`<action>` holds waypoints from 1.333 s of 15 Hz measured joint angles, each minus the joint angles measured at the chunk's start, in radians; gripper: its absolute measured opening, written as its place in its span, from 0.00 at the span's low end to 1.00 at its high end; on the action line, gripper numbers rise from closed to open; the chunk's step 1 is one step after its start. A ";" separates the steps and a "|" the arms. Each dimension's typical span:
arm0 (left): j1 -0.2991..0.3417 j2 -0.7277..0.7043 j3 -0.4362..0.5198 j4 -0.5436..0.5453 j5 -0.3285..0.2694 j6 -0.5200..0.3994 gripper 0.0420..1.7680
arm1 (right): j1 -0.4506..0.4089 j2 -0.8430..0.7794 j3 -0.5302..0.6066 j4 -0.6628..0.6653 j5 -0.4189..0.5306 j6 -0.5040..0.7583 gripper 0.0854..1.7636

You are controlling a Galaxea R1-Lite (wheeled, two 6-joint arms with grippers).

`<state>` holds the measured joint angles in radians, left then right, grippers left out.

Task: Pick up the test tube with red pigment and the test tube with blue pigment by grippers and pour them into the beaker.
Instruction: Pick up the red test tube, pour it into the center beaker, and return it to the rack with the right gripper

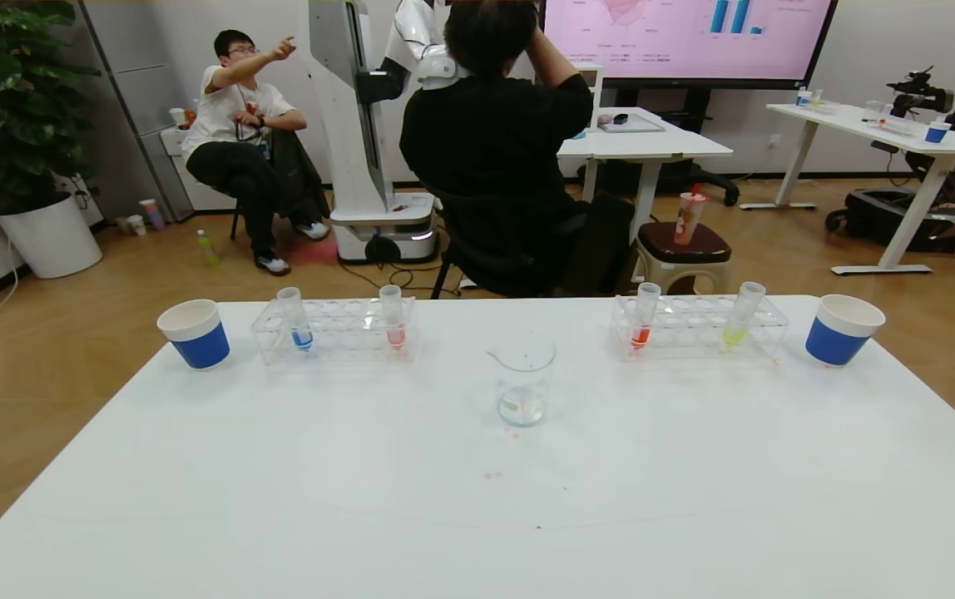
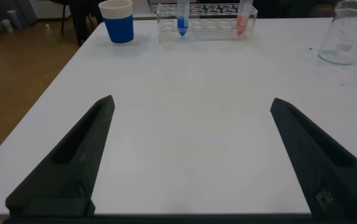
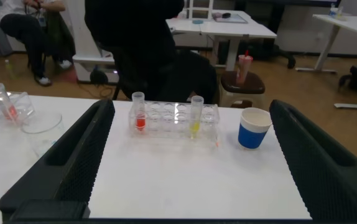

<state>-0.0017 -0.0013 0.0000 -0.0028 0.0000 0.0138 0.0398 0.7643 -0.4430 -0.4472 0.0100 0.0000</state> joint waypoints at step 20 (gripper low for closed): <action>0.000 0.000 0.000 0.000 0.000 0.000 0.99 | 0.224 1.058 -0.141 -0.742 -0.189 0.078 0.98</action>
<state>-0.0017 -0.0013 0.0000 -0.0023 0.0000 0.0134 0.2634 1.8219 -0.5840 -1.1891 -0.1794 0.0779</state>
